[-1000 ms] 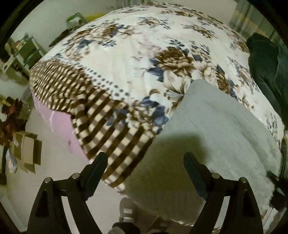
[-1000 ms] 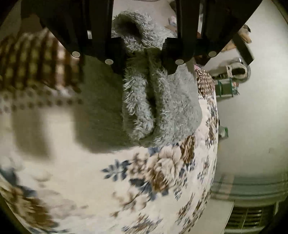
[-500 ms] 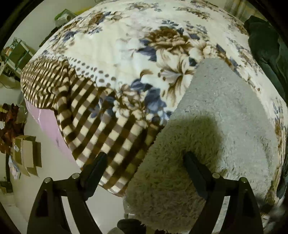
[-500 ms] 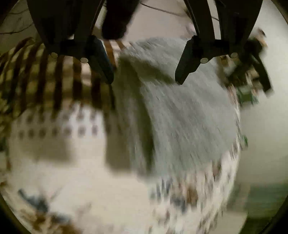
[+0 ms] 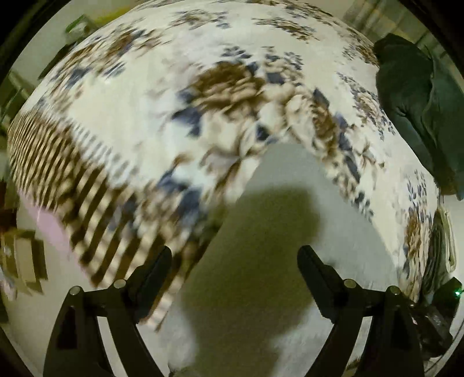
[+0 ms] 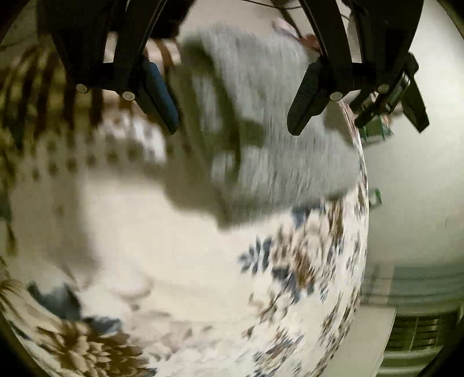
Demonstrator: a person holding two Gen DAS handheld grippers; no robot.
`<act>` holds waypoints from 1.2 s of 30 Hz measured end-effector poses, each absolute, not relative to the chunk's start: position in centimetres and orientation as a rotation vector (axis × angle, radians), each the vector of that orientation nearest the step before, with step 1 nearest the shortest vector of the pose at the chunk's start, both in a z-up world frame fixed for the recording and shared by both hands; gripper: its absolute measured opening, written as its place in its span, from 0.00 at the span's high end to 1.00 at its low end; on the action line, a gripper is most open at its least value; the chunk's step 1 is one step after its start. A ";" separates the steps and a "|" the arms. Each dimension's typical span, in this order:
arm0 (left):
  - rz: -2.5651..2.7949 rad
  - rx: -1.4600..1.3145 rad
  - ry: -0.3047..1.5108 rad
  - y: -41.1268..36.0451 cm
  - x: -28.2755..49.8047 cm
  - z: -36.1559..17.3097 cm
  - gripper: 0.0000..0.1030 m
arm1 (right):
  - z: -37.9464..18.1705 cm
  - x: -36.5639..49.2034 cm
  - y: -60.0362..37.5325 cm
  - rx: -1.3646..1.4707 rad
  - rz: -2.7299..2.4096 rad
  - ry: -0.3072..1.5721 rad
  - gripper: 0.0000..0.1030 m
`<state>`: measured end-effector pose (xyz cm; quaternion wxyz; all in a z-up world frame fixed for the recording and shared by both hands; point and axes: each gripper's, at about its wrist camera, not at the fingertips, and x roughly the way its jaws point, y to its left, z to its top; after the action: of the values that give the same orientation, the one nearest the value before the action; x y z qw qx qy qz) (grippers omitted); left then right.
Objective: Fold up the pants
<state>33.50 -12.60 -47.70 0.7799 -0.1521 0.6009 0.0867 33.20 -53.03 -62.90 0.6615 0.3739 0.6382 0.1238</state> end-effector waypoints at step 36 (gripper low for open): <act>-0.253 -0.703 1.420 -9.3 31.2 -56.7 0.22 | -70.9 31.3 -44.2 1.110 0.507 1.448 0.24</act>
<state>31.17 -9.34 -56.65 0.6950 -0.3150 0.6363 -0.1134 31.29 -44.25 -70.90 0.5841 0.4758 0.6206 0.2174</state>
